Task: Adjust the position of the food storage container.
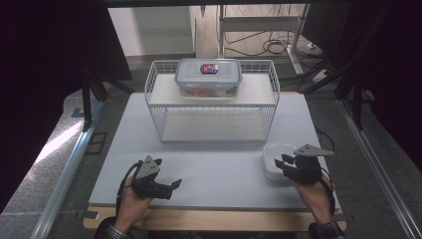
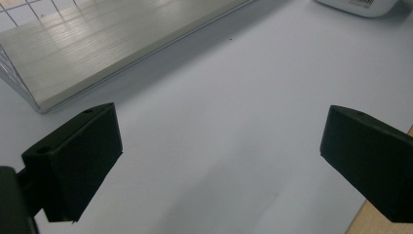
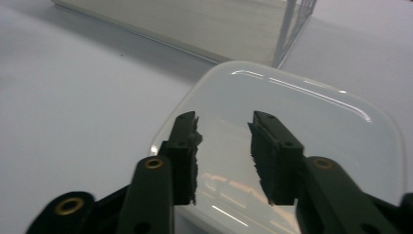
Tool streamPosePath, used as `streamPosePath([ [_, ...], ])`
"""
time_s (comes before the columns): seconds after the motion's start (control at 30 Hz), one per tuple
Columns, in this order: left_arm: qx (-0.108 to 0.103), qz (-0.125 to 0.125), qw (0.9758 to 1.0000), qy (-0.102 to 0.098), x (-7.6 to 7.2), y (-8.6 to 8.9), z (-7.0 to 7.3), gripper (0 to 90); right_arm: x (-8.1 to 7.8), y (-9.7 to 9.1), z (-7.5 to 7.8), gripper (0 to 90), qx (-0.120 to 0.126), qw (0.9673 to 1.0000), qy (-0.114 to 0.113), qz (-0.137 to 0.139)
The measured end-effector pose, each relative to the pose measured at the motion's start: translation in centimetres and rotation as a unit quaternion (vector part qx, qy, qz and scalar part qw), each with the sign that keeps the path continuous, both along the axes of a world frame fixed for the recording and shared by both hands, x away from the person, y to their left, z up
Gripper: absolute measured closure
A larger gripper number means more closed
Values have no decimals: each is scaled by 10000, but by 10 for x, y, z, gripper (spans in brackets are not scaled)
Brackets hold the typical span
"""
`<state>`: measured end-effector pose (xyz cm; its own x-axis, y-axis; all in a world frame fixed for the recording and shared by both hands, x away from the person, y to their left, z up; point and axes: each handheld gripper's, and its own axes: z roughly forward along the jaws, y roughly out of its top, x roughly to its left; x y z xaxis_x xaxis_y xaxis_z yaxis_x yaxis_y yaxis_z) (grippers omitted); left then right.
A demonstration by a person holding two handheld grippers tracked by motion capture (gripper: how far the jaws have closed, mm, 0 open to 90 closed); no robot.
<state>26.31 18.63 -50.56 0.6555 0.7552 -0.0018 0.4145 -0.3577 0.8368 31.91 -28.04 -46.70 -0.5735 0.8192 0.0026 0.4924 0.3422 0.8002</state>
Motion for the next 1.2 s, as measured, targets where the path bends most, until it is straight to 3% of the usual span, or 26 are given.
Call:
streamPosePath([
  [0.27, 29, -13, 9999, 143, 2, 0, -3, 20, 6, -17, 3, 874, -125, 9996, -53, -252],
  [0.5, 15, -18, 9998, 175, 3, 0, -3, 27, 13, -42, 3, 894, -21, 9976, -114, -686],
  [0.8, 5, 11, 9998, 181, 3, 1, -4, 27, 19, -63, -1, 894, -111, 9939, -89, -1090],
  [1.07, 1, 44, 9999, 159, 3, 1, -6, 32, 24, -64, -8, 896, -156, 9935, 152, -1121],
  [1.2, 15, 65, 9998, 168, 3, 0, -6, 31, 23, -61, -9, 896, -187, 9933, 163, -1132],
])
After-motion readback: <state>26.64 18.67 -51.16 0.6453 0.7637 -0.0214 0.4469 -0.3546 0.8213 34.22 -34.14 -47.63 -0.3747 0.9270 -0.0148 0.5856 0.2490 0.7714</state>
